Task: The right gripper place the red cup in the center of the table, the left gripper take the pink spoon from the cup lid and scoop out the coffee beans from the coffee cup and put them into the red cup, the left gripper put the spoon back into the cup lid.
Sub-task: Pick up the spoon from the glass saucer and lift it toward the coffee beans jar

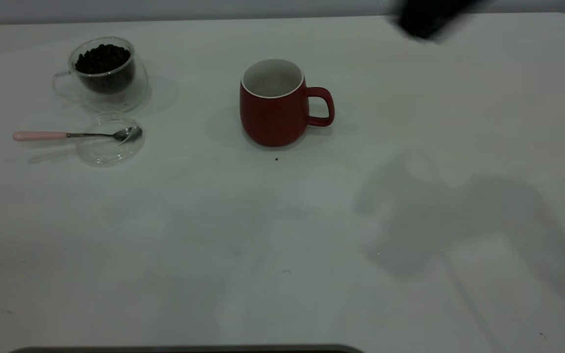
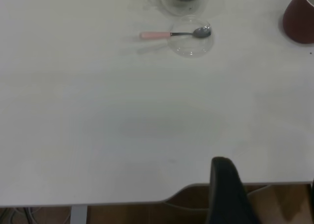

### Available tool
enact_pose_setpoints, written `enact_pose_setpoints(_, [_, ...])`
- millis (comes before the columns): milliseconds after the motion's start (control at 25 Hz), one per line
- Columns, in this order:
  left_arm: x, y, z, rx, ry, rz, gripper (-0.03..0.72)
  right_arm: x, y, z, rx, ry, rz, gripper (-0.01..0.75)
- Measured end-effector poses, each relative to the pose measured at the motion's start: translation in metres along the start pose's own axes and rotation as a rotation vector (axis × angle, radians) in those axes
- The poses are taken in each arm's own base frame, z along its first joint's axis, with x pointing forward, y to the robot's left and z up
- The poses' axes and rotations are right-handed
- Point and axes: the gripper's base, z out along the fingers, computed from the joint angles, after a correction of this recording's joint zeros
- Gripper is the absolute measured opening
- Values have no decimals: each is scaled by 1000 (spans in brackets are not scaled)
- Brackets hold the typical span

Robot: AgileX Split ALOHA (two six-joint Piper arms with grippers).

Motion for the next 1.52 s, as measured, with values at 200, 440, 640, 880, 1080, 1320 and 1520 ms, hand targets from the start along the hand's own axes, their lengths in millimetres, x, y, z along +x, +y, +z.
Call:
enact_pose_setpoints(200, [0,0,0,0,0,0,464,76,22,-32,334,193,196,516])
enact_pose_setpoints(440, [0,0,0,0,0,0,464,150,49,-37,498,180,357,516])
enact_pose_setpoints(640, [0,0,0,0,0,0,464,190,63,-25,548,25,411,516])
enact_pose_setpoints(880, [0,0,0,0,0,-1,464,212,86,-46,636,-263,388,516])
enact_pose_setpoints(1080, [0,0,0,0,0,-1,464,235,107,-59,685,-480,340,515])
enact_pose_setpoints(1320, [0,0,0,0,0,-1,464,265,128,-66,789,-735,349,489])
enact_pose_setpoints(1520, [0,0,0,0,0,-1,464,272,133,-65,838,-787,375,455])
